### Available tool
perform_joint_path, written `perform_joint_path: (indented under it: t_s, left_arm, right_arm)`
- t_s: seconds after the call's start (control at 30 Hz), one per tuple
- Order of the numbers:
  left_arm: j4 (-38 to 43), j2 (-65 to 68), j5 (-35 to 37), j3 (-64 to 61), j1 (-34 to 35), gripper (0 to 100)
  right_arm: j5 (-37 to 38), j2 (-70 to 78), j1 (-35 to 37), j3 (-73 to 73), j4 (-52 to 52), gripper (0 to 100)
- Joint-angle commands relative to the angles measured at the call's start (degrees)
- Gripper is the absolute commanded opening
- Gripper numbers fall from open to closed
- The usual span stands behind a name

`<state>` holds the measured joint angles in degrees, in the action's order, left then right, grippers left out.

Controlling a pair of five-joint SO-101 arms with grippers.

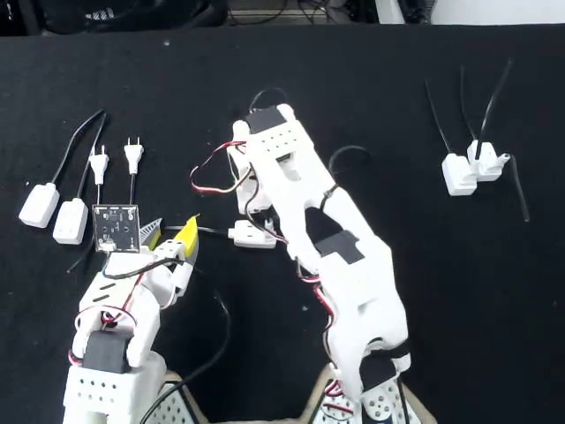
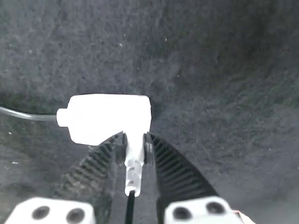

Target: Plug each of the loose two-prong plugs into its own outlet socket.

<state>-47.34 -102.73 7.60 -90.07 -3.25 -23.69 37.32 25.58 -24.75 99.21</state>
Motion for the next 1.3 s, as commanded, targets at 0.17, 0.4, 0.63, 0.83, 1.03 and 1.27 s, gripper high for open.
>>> perform_joint_path:
  t_s: [0.17,0.4,0.63,0.83,1.03,1.27]
  left_arm:
    - [1.14,-0.18,0.18,0.13,0.40,19]
    - [1.14,-0.18,0.18,0.13,0.57,19]
    - [1.14,-0.18,0.18,0.48,0.92,19]
    - [2.90,-0.18,1.05,0.84,8.48,19]
    - [7.74,-0.18,13.80,0.57,24.04,19]
    - [8.00,-0.18,15.65,0.84,26.42,19]
  right_arm:
    - [-0.44,-0.13,-0.97,-1.45,1.49,1.1]
    - [1.14,-5.32,-0.62,-1.19,1.32,8.5]
    - [6.59,-9.45,0.44,-1.98,1.41,33.3]
    - [21.45,-15.08,5.19,-2.68,1.32,25.2]
    - [55.56,-15.43,6.42,0.92,1.23,22.3]
    - [66.29,-11.47,6.42,6.02,-3.16,22.4]
